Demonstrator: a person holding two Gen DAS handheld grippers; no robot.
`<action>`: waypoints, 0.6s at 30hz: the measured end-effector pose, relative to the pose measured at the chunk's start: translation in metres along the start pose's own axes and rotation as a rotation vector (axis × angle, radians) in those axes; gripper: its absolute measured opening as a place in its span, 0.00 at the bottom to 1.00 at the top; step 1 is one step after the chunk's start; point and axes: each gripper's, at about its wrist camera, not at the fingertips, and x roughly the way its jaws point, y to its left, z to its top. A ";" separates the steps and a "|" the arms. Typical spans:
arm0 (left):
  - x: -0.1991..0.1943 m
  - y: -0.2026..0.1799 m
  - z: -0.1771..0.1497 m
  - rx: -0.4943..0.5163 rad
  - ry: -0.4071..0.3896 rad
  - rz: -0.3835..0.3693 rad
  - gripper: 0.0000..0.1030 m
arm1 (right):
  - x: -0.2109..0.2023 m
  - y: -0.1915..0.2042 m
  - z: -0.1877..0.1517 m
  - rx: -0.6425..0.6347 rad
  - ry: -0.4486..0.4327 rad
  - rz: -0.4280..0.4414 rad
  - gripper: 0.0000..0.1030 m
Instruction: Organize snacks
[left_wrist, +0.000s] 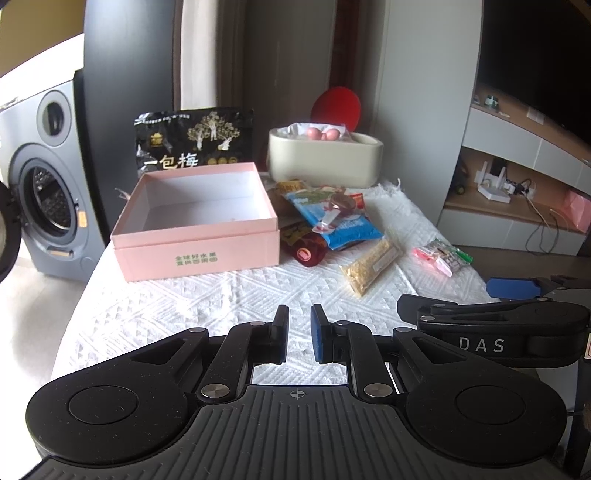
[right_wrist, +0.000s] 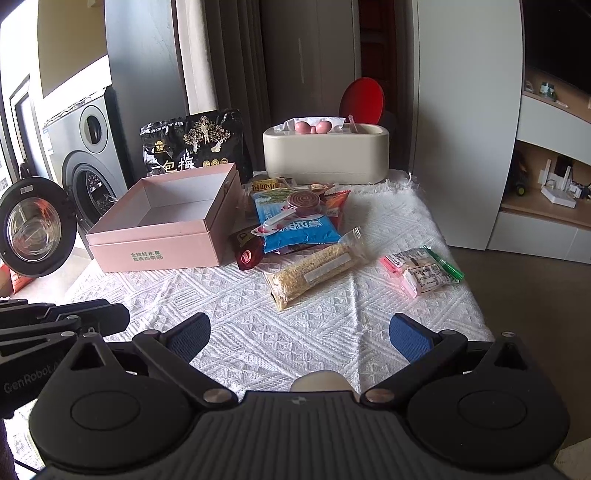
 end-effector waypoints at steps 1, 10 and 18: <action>0.000 0.000 0.001 0.000 0.002 0.000 0.16 | 0.000 0.000 0.000 0.000 0.001 0.000 1.00; 0.000 0.000 0.000 -0.002 0.007 -0.001 0.16 | 0.001 -0.001 -0.001 -0.001 0.006 -0.001 1.00; 0.001 -0.001 0.000 -0.003 0.011 -0.004 0.16 | 0.001 -0.001 -0.003 0.002 0.011 -0.001 1.00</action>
